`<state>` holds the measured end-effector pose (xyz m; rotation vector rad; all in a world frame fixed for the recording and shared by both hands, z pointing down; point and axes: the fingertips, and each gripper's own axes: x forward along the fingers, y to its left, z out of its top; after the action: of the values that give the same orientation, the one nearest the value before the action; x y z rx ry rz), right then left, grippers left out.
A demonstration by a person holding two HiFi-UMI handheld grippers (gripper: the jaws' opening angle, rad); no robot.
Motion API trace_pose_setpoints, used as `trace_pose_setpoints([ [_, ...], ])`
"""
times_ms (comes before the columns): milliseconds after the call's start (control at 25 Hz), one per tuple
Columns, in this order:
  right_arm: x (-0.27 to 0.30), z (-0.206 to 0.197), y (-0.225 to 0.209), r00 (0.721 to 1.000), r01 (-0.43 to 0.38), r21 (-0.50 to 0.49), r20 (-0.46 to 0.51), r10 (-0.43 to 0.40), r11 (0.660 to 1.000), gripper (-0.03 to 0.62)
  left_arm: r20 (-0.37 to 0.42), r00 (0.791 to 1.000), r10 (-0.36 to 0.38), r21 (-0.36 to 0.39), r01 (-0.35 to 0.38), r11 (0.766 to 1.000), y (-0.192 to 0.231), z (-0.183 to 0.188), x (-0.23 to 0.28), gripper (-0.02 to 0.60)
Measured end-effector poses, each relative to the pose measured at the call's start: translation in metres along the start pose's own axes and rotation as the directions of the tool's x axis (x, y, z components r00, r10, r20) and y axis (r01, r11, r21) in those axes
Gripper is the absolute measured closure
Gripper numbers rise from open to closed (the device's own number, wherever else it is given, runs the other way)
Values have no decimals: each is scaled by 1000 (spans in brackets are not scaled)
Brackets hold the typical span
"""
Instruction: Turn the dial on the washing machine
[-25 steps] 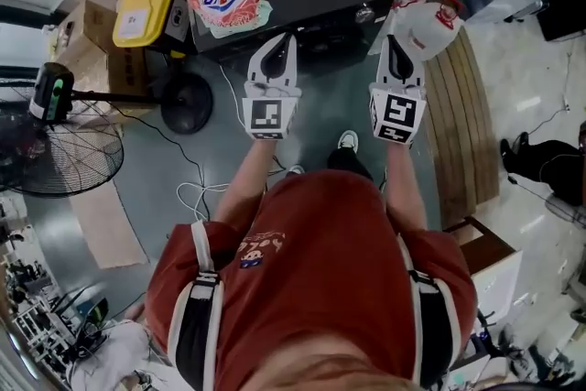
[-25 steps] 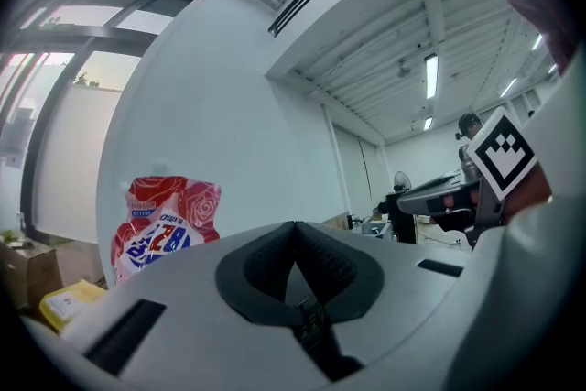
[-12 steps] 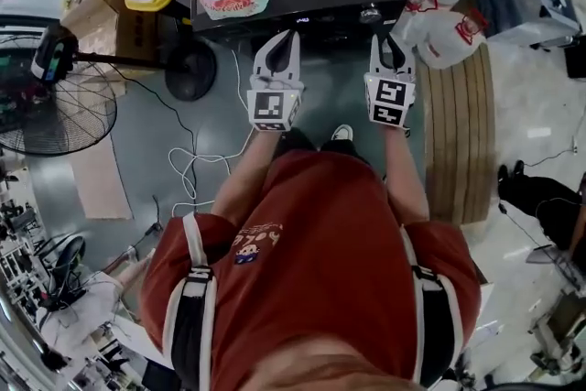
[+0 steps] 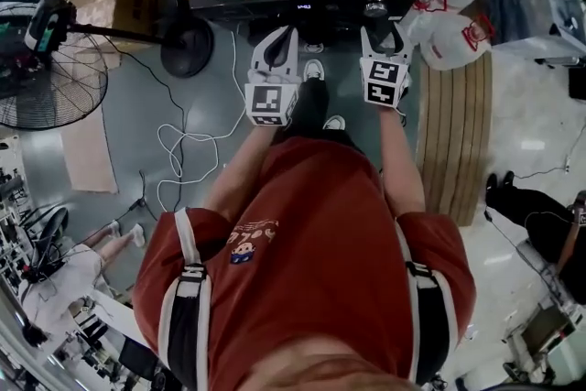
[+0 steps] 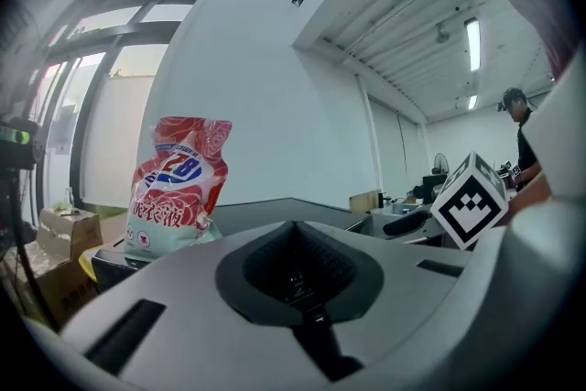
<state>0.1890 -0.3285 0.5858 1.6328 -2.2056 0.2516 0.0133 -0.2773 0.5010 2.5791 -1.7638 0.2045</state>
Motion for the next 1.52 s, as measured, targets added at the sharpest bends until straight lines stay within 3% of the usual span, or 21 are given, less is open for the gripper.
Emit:
trace_pose_setpoints([
  [80,9,-4,0,1000,7,-12,-12,-8,1000,297,1,1000,0,0,0,1000,2,-4,2,572],
  [480,52,-20,2,997,7,-58,-79,-12,998,278,-30,999,18,-29,-19,999,18,-29,19,572],
  [1120,85,-31,-6,986,78,-114,-137,-94,990,315,-91,996,20,-49,-24,999,32,-56,29,572],
  [1520,86,-34,-6,988,69,-77,-131,-79,995,318,-96,995,6,-51,-11,999,33,-61,29,572],
])
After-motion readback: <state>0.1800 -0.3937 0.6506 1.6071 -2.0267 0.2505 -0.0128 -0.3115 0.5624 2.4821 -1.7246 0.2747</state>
